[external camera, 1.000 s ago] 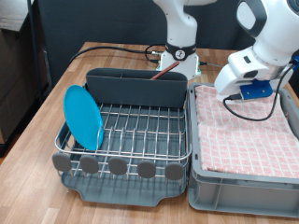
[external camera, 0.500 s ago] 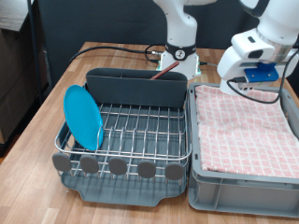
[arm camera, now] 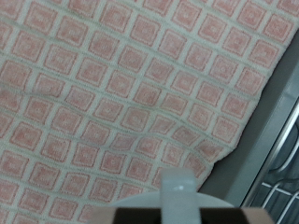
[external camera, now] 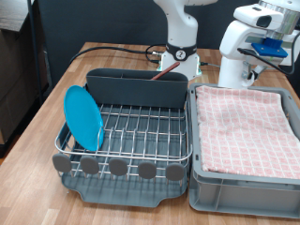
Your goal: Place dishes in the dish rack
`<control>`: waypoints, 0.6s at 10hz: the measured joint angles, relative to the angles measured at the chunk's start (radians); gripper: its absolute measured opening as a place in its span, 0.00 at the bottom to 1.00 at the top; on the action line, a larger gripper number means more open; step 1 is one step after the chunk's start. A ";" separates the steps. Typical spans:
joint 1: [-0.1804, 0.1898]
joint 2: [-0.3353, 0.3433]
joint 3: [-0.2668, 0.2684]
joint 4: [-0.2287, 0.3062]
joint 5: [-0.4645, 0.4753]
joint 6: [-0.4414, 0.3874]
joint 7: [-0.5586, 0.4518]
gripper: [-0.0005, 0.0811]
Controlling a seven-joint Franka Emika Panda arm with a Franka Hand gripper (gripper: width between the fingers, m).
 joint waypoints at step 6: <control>-0.038 0.050 -0.068 0.065 0.024 0.096 0.058 0.10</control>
